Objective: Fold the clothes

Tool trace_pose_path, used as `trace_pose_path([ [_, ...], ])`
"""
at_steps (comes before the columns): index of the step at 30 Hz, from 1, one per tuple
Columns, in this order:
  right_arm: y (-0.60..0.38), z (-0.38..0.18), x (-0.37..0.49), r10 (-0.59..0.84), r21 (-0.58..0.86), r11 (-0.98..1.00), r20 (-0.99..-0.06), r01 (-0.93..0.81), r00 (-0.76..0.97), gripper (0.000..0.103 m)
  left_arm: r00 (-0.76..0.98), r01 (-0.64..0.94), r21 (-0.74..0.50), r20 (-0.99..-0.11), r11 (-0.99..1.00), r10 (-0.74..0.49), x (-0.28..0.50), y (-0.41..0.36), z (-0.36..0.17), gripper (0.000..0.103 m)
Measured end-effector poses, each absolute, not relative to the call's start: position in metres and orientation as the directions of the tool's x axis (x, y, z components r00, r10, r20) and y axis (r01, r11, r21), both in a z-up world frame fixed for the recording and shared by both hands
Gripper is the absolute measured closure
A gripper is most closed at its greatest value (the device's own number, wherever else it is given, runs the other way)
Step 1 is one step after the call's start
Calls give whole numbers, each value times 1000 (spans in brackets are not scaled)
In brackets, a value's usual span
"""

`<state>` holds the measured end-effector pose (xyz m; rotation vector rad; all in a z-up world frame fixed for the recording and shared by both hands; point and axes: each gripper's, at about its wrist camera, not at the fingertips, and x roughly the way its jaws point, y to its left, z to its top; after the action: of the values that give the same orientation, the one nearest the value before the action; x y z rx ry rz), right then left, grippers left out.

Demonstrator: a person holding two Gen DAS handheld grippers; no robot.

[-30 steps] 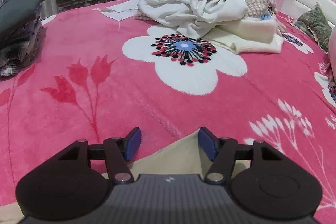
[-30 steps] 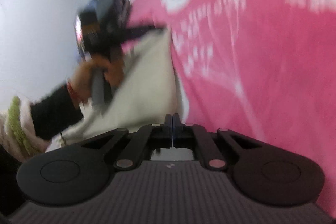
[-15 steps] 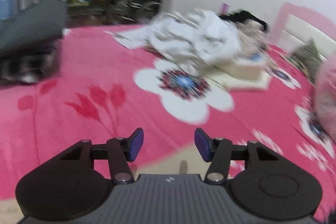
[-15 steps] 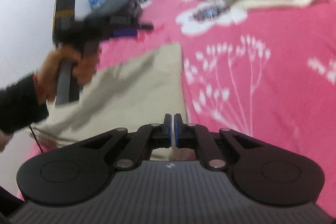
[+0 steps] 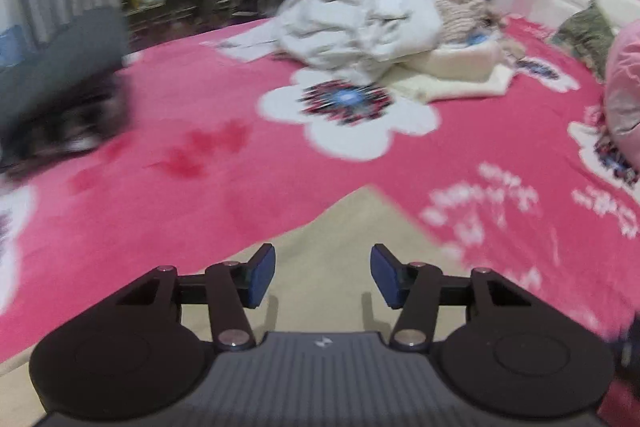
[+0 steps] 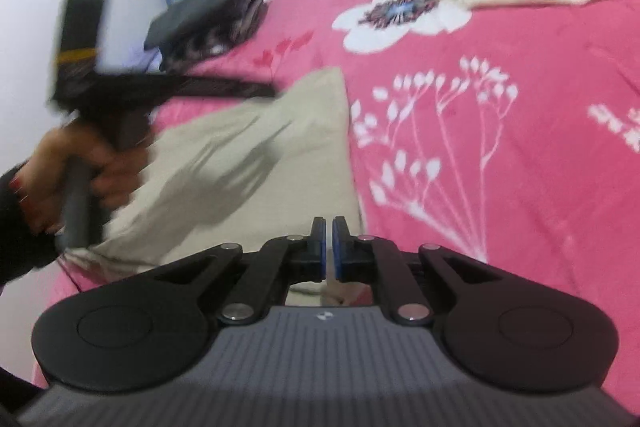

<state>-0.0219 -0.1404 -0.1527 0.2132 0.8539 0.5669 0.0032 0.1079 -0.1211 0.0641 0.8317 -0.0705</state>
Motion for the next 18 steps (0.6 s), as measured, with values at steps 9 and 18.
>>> trace_pose_path([
  [9,-113,-158,-13,566,369,820,-636,-437,525,99,511,-270,92,-830,958,224,-118,209,-131,49],
  [18,-102,-163,-8,533,347,840,-671,-416,516,99,582,-266,106,-775,958,247,-148,216,-139,46],
])
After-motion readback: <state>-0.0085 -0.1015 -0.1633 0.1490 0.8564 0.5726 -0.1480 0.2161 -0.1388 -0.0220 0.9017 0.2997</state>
